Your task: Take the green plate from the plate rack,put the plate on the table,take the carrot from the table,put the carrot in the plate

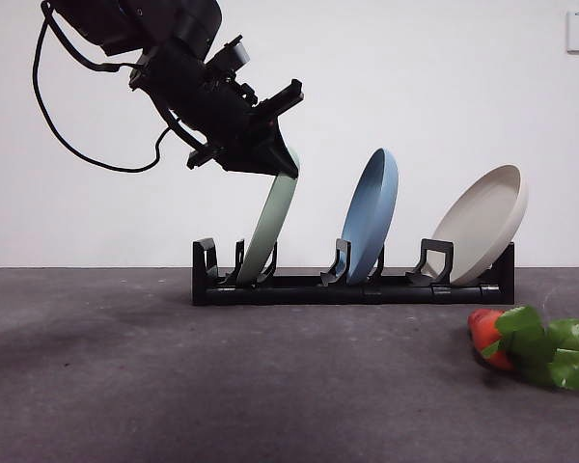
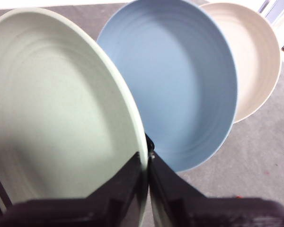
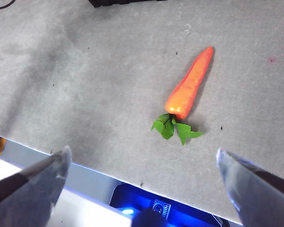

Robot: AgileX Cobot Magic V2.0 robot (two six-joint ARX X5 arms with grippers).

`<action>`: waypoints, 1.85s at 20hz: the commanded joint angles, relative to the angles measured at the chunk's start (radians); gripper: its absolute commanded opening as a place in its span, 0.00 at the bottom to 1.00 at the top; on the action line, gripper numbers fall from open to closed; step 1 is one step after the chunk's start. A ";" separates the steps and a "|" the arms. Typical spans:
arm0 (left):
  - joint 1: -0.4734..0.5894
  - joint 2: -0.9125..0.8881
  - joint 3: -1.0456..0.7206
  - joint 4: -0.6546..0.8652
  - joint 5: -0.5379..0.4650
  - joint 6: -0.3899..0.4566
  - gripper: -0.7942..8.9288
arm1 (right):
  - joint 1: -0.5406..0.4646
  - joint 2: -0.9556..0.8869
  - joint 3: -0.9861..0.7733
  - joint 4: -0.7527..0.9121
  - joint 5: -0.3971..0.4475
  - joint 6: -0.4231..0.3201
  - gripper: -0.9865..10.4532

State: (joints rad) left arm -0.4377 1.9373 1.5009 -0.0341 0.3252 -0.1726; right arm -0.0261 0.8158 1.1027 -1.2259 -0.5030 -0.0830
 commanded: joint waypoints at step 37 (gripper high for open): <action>-0.599 -0.374 -0.473 -0.465 -0.622 0.434 0.08 | 0.002 0.037 0.000 0.028 0.011 0.015 0.66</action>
State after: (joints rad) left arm -1.0351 1.5555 1.0340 -0.5205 -0.2897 0.2367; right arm -0.0261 0.8532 1.1027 -1.2034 -0.4942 -0.0753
